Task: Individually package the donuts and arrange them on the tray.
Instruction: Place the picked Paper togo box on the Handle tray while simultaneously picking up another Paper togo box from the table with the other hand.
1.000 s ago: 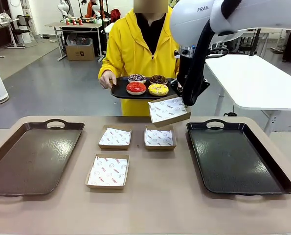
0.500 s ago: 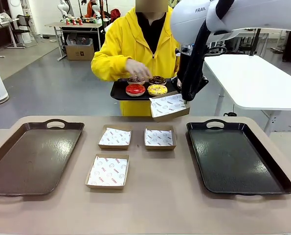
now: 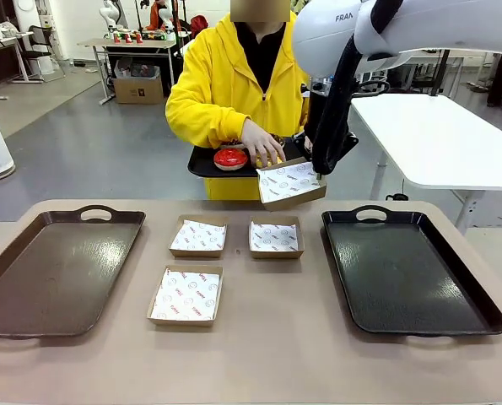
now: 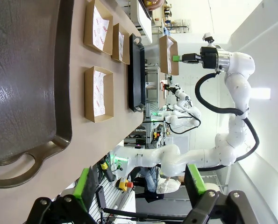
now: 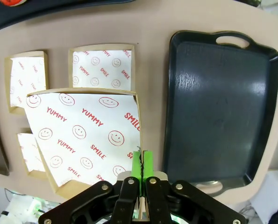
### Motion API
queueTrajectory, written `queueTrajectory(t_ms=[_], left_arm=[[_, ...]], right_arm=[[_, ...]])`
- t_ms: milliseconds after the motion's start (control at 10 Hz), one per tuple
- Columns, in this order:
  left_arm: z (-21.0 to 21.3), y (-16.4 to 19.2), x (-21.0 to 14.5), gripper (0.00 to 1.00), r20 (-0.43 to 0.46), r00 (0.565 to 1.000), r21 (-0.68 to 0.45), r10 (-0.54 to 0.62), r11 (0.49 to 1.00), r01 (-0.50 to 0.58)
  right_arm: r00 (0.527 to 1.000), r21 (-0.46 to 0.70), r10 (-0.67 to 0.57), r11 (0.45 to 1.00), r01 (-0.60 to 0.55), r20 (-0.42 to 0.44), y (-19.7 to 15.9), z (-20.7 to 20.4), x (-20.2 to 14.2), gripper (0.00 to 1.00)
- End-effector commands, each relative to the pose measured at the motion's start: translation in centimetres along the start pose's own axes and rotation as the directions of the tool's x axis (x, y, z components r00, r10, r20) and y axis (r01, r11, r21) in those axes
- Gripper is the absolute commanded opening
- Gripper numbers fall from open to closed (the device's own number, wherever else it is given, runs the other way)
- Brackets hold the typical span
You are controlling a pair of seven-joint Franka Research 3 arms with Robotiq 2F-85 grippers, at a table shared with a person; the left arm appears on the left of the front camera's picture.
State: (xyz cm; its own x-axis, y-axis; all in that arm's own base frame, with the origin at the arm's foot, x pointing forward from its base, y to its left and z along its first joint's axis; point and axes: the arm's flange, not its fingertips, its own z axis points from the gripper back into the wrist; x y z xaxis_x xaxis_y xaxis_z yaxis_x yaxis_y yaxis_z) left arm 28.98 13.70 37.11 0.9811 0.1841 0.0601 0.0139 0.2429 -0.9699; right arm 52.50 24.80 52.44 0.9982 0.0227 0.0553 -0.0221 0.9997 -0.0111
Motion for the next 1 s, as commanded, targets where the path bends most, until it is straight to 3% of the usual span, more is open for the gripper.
queueTrajectory(t_ms=[0, 900], left_arm=[[0.07, -0.06, -0.1, 1.0, 0.013, 1.0, -0.013, -0.009, 1.0, 0.009], [0.07, -0.06, -0.1, 1.0, 0.013, 1.0, -0.013, -0.009, 1.0, 0.009]], right_arm=[[1.0, -0.005, -0.003, 1.0, 0.003, -0.004, -0.27, -0.1, -0.44, 0.0], [1.0, -0.005, -0.003, 1.0, 0.003, -0.004, -0.27, -0.1, -0.44, 0.0]])
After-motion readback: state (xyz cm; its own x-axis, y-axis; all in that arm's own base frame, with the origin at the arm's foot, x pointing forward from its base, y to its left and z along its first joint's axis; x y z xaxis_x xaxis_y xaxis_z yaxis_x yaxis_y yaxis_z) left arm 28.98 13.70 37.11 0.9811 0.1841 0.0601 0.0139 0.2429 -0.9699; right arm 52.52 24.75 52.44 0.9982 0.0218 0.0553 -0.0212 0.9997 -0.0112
